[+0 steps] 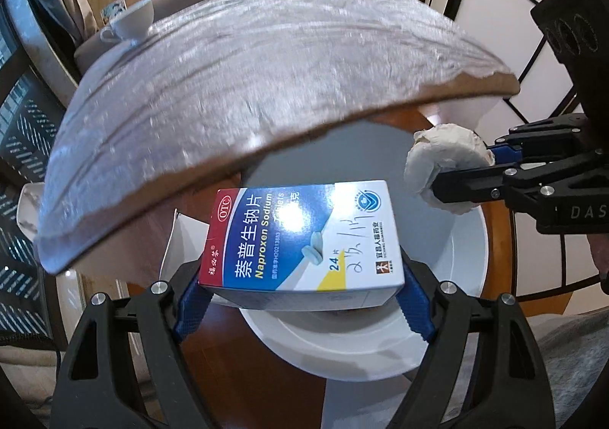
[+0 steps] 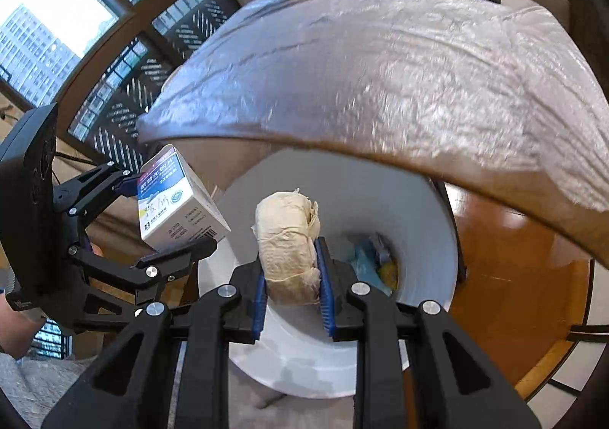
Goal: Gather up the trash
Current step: 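Carry the medicine box and white bundle over the white bin and release both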
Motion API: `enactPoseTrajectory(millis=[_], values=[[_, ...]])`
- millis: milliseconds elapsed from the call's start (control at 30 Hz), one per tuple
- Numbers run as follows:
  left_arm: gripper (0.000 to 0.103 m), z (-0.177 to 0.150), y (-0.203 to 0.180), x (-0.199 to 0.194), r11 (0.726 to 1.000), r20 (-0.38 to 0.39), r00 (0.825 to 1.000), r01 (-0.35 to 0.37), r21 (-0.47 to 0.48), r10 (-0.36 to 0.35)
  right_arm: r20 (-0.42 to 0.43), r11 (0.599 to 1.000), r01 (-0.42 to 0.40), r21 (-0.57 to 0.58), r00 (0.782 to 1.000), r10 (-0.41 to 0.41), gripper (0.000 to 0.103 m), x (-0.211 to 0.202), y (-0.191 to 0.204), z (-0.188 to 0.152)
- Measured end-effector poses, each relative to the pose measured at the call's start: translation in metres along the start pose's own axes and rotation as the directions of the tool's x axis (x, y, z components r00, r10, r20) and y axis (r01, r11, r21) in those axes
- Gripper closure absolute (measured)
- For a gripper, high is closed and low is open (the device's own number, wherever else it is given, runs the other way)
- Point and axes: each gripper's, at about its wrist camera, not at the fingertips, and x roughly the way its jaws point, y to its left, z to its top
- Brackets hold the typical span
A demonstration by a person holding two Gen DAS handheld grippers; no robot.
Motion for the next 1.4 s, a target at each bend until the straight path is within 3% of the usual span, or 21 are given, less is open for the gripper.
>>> enactPoseTrajectory(millis=[500, 1000, 1067, 1133, 1167, 1400], values=[[0.020, -0.030, -0.008, 0.051, 0.999, -0.136, 0.991, 0.001, -0.042, -0.006, -0.082, 0.998, 0.064, 0.022, 0.995, -0.062, 0.080, 0.039, -0.014, -0.024], [0.020, -0.027, -0.008, 0.085, 0.999, -0.180, 0.983, 0.022, -0.028, -0.027, -0.114, 0.992, 0.111, 0.054, 0.988, -0.104, 0.079, 0.074, -0.016, -0.019], [0.017, -0.026, -0.011, 0.087, 1.000, -0.180, 0.984, 0.008, 0.006, -0.007, -0.115, 0.991, 0.122, 0.063, 0.987, -0.114, 0.071, 0.076, -0.017, -0.019], [0.016, -0.025, -0.010, 0.087, 0.999, -0.174, 0.984, -0.019, 0.033, 0.025, -0.110, 0.988, 0.125, 0.087, 0.987, -0.115, 0.053, 0.074, -0.021, -0.020], [0.016, -0.024, -0.009, 0.086, 0.999, -0.173, 0.985, -0.019, 0.036, 0.025, -0.105, 0.988, 0.123, 0.097, 0.988, -0.113, 0.050, 0.073, -0.022, -0.021], [0.014, -0.018, 0.007, 0.081, 0.992, -0.185, 0.975, 0.110, -0.065, -0.120, -0.087, 0.987, 0.122, 0.107, 0.990, -0.113, 0.044, 0.061, -0.022, -0.018]])
